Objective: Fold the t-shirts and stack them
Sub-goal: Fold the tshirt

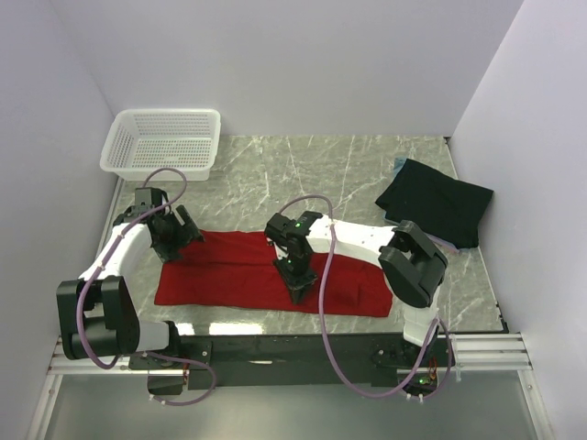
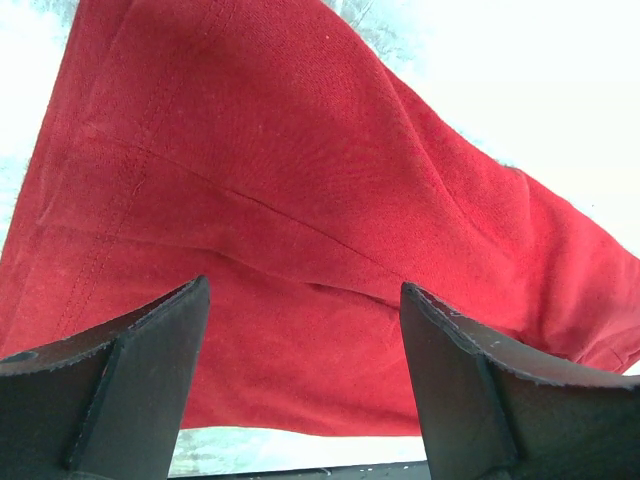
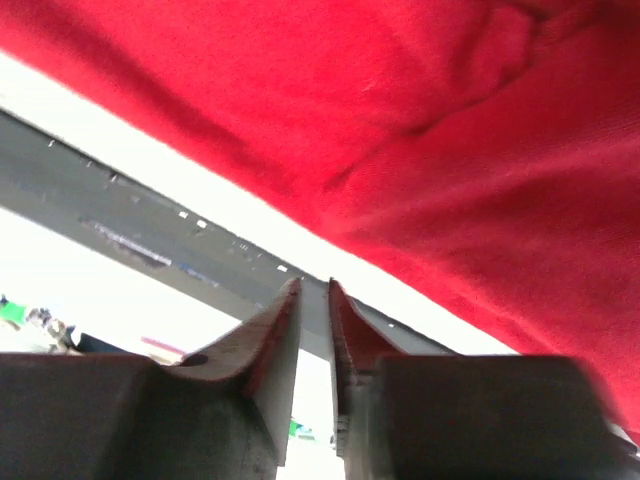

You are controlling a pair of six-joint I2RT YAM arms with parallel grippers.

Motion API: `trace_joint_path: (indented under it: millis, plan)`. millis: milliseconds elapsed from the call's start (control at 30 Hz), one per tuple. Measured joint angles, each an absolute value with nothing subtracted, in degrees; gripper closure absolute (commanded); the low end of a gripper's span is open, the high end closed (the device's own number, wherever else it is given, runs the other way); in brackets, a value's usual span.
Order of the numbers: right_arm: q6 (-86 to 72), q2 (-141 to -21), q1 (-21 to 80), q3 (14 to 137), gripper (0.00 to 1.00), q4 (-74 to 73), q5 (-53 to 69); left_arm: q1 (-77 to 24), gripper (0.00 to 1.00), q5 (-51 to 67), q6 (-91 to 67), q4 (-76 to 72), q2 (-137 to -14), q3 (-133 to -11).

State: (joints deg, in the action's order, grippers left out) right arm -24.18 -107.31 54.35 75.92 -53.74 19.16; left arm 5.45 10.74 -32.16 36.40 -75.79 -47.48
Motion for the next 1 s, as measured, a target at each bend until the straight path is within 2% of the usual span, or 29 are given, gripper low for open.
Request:
trace_joint_path:
  millis: [167, 267, 433, 633, 800, 1000]
  plan:
    - [-23.6, -107.3, 54.1, 78.5, 0.58, -53.9, 21.0, 6.2, 0.17, 10.1, -32.1, 36.5, -75.8, -47.6]
    - [-23.8, -106.8, 53.4, 78.8, 0.55, -53.2, 20.9, 8.7, 0.17, 8.9, -31.5, 37.1, -76.1, -48.6]
    - [-25.1, -102.8, 47.5, 76.7, 0.55, -51.0, 18.2, 14.0, 0.21, 7.9, -30.9, 36.3, -79.9, -51.9]
    - [-27.2, -95.7, 35.4, 70.1, 0.55, -46.9, 10.6, 14.5, 0.22, 11.1, -34.3, 32.9, -83.7, -52.1]
    - [-28.5, -95.2, 28.3, 67.0, 0.55, -44.3, 3.7, 14.5, 0.24, 13.3, -37.5, 28.8, -85.3, -52.1]
    - [-28.8, -96.6, 25.2, 66.8, 0.55, -42.4, -0.1, 14.5, 0.36, 10.9, -39.0, 27.2, -87.6, -52.1]
